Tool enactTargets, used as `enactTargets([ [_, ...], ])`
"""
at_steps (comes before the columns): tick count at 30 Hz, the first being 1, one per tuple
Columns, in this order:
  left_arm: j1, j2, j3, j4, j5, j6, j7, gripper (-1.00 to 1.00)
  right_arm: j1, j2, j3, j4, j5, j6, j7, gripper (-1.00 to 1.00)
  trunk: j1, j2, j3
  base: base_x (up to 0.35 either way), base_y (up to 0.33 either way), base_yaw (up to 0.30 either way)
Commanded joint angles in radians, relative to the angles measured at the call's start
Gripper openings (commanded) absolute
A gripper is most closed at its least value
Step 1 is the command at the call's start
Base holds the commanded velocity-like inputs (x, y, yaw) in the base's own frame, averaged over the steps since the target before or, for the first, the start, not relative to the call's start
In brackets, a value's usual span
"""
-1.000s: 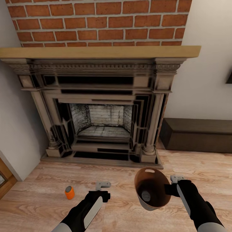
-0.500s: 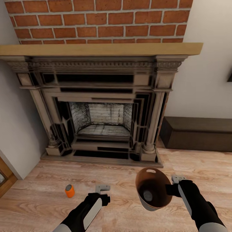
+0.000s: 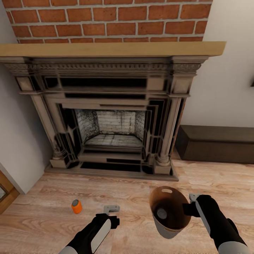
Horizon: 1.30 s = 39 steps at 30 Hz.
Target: Put the three can of soda from the living room inside the tash can in the kitchen.
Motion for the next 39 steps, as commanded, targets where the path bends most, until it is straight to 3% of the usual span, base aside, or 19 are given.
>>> enactTargets([
  [1, 0.000, 0.000, 0.000, 0.000, 0.000, 0.002, 0.002, 1.00, -0.015, -0.001, 0.003, -0.002, -0.015, 0.037, 0.004, -1.00, 0.000, 0.000, -0.001, 0.000, 0.000, 0.000],
  [5, 0.000, 0.000, 0.000, 0.024, -0.001, 0.009, 0.005, 1.00, -0.063, -0.018, 0.009, -0.001, -0.007, 0.083, 0.003, -1.00, 0.000, 0.000, -0.008, 0.000, 0.000, 0.000],
  [13, -0.001, -0.008, 0.000, 0.105, -0.001, 0.010, -0.003, 1.00, -0.094, -0.051, 0.013, -0.001, 0.004, 0.083, 0.002, -1.00, 0.000, 0.000, -0.021, 0.000, 0.000, 0.000],
  [39, -0.002, -0.001, 0.008, 0.128, 0.000, -0.024, -0.033, 1.00, -0.100, -0.048, 0.013, -0.004, 0.004, 0.083, 0.007, -1.00, 0.000, 0.000, -0.063, 0.000, 0.000, 0.000],
])
